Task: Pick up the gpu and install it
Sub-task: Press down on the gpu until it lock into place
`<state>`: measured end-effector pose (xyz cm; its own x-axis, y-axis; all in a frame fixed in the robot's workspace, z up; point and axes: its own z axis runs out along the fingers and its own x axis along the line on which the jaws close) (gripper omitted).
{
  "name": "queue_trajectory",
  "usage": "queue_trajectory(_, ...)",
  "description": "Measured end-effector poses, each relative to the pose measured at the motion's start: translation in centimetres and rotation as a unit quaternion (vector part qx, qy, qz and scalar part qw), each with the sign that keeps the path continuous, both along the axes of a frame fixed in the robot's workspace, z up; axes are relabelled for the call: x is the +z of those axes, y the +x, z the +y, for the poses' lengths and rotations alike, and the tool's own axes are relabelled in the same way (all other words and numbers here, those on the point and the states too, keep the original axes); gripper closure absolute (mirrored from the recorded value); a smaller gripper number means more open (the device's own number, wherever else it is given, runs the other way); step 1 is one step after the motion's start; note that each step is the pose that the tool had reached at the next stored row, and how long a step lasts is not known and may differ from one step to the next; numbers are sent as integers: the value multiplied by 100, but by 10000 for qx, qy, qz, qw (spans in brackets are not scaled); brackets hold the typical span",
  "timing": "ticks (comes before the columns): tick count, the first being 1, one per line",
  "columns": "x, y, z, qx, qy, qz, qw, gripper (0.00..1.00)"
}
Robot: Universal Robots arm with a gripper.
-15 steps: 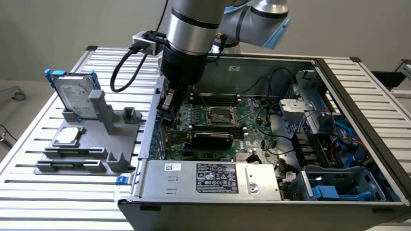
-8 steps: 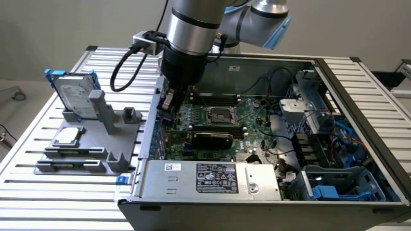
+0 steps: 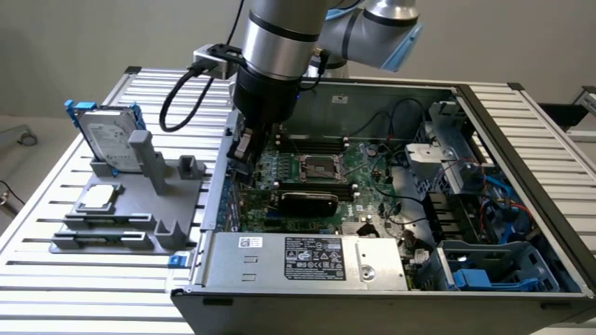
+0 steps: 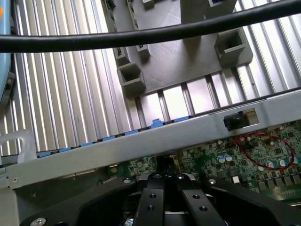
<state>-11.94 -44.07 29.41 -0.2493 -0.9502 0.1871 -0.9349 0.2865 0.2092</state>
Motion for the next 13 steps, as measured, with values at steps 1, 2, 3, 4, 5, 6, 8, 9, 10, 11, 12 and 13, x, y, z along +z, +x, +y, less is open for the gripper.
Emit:
queue_trajectory(1, 0, 0, 2, -4, 0, 0, 10000, 89)
queue_trajectory(2, 0, 0, 4, -10, 0, 0, 10000, 89)
queue_trajectory(3, 0, 0, 5, -21, 0, 0, 10000, 89)
queue_trajectory(4, 0, -1, 5, -35, 0, 1, 10000, 89)
queue_trajectory(5, 0, -1, 6, -50, 0, 1, 10000, 89)
queue_trajectory(6, 0, -1, 7, -66, 0, 3, 10000, 89)
queue_trajectory(8, 0, 0, 7, -101, 0, 4, 9999, 89)
queue_trajectory(9, 2, 0, 8, -119, -1, 5, 9999, 89)
queue_trajectory(10, 4, 0, 8, -137, -1, 6, 9999, 89)
queue_trajectory(11, 5, -1, 8, -155, -2, 7, 9999, 89)
queue_trajectory(12, 6, 0, 8, -175, -2, 8, 9998, 89)
queue_trajectory(13, 8, -1, 9, -197, -2, 8, 9998, 89)
